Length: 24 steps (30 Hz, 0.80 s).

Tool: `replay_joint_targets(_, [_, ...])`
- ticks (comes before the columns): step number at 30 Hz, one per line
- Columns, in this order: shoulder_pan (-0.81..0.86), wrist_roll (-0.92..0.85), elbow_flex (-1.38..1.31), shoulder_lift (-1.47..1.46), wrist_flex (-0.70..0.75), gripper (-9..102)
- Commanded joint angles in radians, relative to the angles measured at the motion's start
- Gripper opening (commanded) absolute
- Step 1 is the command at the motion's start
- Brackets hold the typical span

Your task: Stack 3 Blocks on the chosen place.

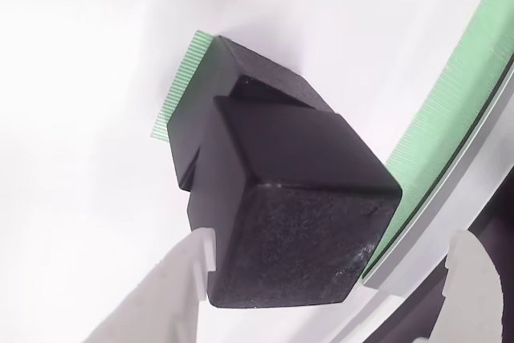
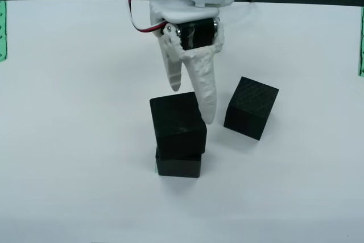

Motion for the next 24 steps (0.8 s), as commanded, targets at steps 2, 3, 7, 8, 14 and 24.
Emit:
replay_joint_targets(2, [-0.061, -0.121, 0.107, 0.137, -0.002, 35])
replay_joint_targets(3, [-0.080, -0.160, 0.144, 0.163, 0.000, 35])
replay_joint_targets(7, [-0.166, -0.255, 0.276, 0.241, -0.003, 36])
replay_joint_targets(8, [-0.189, -0.264, 0.296, 0.247, -0.005, 37])
replay_joint_targets(14, [-0.307, -0.316, 0.402, 0.224, -0.060, 43])
replay_joint_targets(24, [-0.371, -0.302, 0.359, 0.011, -0.126, 43])
